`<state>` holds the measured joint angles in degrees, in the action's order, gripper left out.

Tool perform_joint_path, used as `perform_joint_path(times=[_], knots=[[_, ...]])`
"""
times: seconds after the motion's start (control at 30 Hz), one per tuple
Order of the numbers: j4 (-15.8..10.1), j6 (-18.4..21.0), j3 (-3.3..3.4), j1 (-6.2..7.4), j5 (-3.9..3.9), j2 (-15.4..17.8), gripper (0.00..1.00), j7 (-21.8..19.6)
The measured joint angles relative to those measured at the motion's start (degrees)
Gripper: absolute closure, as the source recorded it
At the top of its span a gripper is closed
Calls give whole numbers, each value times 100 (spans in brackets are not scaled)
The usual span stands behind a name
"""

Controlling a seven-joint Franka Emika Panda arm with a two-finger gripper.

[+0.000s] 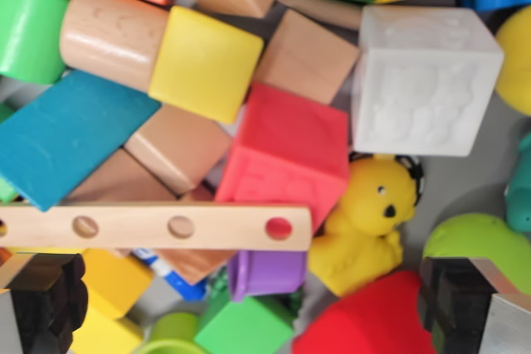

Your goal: Pick an object from the bin

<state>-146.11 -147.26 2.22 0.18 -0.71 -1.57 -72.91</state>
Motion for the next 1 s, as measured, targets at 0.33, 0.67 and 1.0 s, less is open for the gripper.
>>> perform_joint_path(times=[0.33, 0.67, 1.0], knots=[[-488, -685, 12, -11, 67, -200, 0, -483], [-691, -1382, 17, -11, 169, -692, 0, -697], [-600, -1959, -48, -31, 262, -1307, 0, -652]])
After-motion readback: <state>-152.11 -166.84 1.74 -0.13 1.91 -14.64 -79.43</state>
